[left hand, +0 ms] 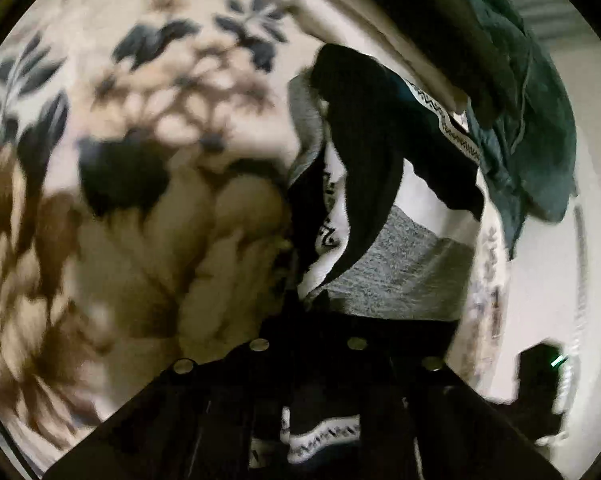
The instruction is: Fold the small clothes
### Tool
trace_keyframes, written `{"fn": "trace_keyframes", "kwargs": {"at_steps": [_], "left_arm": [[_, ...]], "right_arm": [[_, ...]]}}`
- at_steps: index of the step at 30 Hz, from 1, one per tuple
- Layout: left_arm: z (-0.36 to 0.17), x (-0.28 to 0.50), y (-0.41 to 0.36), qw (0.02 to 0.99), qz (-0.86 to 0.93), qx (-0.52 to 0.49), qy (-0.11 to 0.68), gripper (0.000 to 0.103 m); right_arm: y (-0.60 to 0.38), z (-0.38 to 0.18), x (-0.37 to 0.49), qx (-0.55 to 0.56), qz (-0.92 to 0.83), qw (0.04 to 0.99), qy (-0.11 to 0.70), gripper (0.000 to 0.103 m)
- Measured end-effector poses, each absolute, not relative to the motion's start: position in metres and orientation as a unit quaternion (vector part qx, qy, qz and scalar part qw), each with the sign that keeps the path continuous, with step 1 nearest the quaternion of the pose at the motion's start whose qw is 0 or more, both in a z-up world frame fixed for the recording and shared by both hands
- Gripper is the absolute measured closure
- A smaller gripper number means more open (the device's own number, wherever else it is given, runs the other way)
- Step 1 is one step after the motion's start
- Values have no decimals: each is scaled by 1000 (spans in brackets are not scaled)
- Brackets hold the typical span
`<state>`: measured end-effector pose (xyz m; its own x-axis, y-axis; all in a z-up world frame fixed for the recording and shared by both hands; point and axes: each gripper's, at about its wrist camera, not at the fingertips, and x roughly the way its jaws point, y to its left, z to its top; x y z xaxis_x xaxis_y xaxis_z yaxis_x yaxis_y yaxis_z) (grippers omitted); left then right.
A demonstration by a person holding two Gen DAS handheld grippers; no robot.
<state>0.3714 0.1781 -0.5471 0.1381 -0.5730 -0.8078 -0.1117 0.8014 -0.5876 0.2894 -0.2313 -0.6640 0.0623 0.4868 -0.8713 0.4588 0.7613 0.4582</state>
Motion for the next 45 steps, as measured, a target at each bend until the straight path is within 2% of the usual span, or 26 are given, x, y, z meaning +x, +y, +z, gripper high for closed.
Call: {"fn": "trace_keyframes", "kwargs": {"at_steps": [2, 3, 4, 5, 10, 14, 18, 20, 21, 23, 24, 25, 26, 33, 37, 41, 44, 45], "left_arm": [[-530, 357, 184, 705, -177, -277, 629, 85], [-520, 344, 187, 705, -186, -274, 627, 66], [-512, 330, 191, 704, -190, -272, 628, 40], [-503, 309, 198, 703, -191, -275, 628, 34], [-494, 213, 207, 688, -156, -286, 648, 34], [-519, 138, 199, 656, -113, -289, 689, 34], [-539, 91, 180, 656, -90, -242, 710, 37], [-547, 76, 173, 653, -86, -239, 714, 57], [-551, 70, 170, 652, -86, -239, 714, 83], [-548, 62, 168, 670, -85, -236, 698, 93], [-543, 61, 168, 678, -83, -239, 690, 95], [-537, 59, 169, 684, -81, -241, 684, 96], [-530, 57, 169, 691, -78, -245, 675, 96], [-513, 38, 174, 715, -78, -245, 650, 96], [-532, 37, 181, 706, -70, -245, 661, 96], [-556, 41, 193, 685, -76, -253, 680, 96], [-547, 42, 211, 673, -97, -290, 673, 91], [-545, 42, 216, 670, -100, -300, 672, 76]], "right_arm": [[-235, -658, 272, 339, 7, 638, 691, 41], [-236, -654, 260, 341, 7, 634, 694, 41], [-216, -659, 257, 345, 7, 630, 696, 41], [-218, -655, 240, 351, 7, 621, 701, 41], [-217, -656, 171, 345, 25, 603, 719, 41], [-214, -656, 108, 330, 24, 594, 734, 41], [-209, -678, 64, 340, 14, 573, 746, 41], [-209, -693, 42, 333, 16, 567, 753, 41], [-201, -700, 38, 331, 18, 564, 756, 41], [-183, -714, 29, 328, 23, 561, 759, 41], [-174, -718, 24, 327, 22, 566, 757, 53], [-170, -718, 20, 319, 16, 574, 754, 88], [-162, -719, 20, 313, 10, 578, 753, 94], [-119, -690, 12, 249, 9, 622, 742, 97], [-124, -685, 5, 218, 11, 626, 749, 98], [-110, -707, 15, 221, 12, 608, 763, 97], [-118, -716, 19, 268, 21, 588, 763, 86], [-123, -717, 19, 277, 27, 585, 762, 68]]}}
